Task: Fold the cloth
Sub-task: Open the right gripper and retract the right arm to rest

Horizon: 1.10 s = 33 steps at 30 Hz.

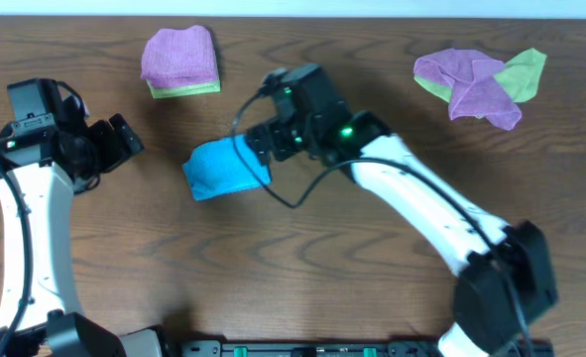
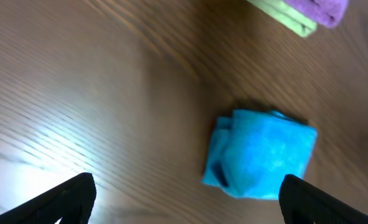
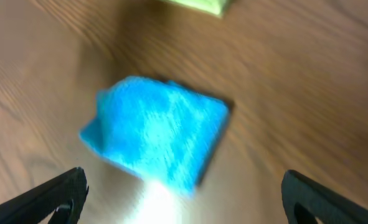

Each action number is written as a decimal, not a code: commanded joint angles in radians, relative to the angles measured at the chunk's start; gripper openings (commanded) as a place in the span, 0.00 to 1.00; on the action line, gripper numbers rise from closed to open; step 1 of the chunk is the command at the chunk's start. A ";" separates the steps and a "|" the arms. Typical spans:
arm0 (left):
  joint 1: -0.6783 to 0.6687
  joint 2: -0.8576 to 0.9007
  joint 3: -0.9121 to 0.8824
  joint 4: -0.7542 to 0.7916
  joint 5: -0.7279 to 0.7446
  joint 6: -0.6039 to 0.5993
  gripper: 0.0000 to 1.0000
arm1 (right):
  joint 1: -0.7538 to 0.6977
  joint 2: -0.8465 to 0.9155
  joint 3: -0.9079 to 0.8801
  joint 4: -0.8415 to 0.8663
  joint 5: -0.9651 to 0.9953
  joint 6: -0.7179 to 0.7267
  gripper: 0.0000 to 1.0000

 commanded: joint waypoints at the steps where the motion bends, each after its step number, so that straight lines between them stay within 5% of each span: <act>1: 0.011 -0.011 0.010 -0.034 0.084 -0.031 0.95 | -0.039 -0.087 0.006 -0.094 0.000 -0.091 0.99; 13: 0.011 -0.011 -0.147 -0.039 0.222 -0.054 0.95 | -0.253 -0.623 -0.496 -0.084 -0.067 -0.094 0.99; 26: 0.010 -0.011 -0.511 0.321 0.443 -0.261 0.95 | -0.396 -1.223 -0.956 -0.109 -0.158 0.129 0.99; 33: -0.016 -0.011 -0.624 0.529 0.483 -0.431 0.95 | -0.396 -1.302 -0.976 -0.133 -0.141 0.138 0.99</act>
